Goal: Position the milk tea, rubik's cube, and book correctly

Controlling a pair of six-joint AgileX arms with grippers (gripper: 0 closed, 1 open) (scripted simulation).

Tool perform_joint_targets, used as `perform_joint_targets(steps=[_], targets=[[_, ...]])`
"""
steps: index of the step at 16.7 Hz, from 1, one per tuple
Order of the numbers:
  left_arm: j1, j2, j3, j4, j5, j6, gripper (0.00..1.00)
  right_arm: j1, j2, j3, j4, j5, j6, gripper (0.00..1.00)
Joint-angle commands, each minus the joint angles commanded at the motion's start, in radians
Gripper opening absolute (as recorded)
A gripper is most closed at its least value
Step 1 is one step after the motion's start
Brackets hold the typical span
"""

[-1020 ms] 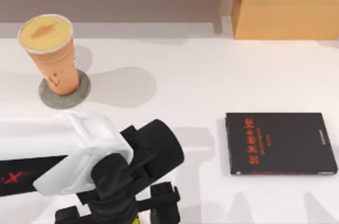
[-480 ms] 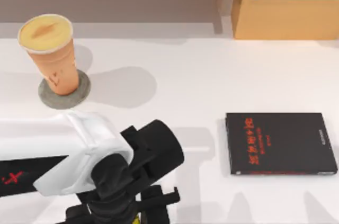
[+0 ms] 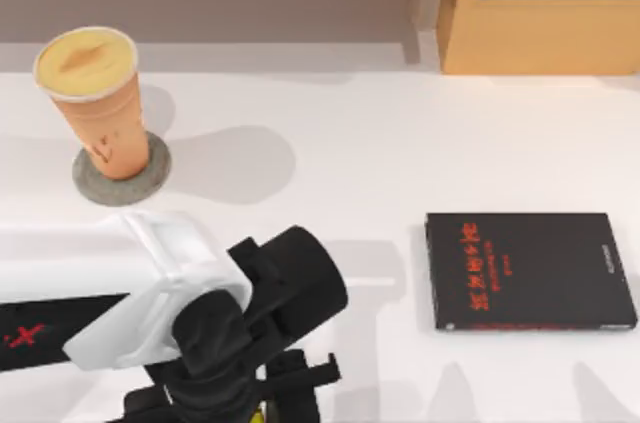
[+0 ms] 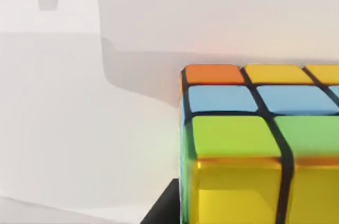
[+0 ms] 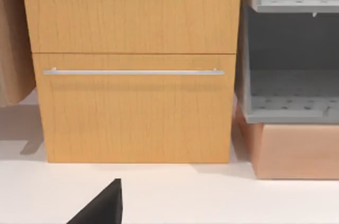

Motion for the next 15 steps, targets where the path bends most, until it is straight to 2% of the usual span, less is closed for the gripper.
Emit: perform_joint_targets(steps=[4, 10, 15], targets=[[-0.001, -0.003, 0.005, -0.004, 0.001, 0.001, 0.0, 0.0, 0.0, 0.0, 0.0, 0.0, 0.0, 1.0], [-0.001, -0.054, 0.081, -0.133, 0.0, -0.001, 0.0, 0.0, 0.0, 0.0, 0.0, 0.0, 0.0, 1.0], [0.002, -0.047, 0.09, -0.119, -0.008, 0.014, 0.0, 0.0, 0.0, 0.0, 0.0, 0.0, 0.0, 1.0]])
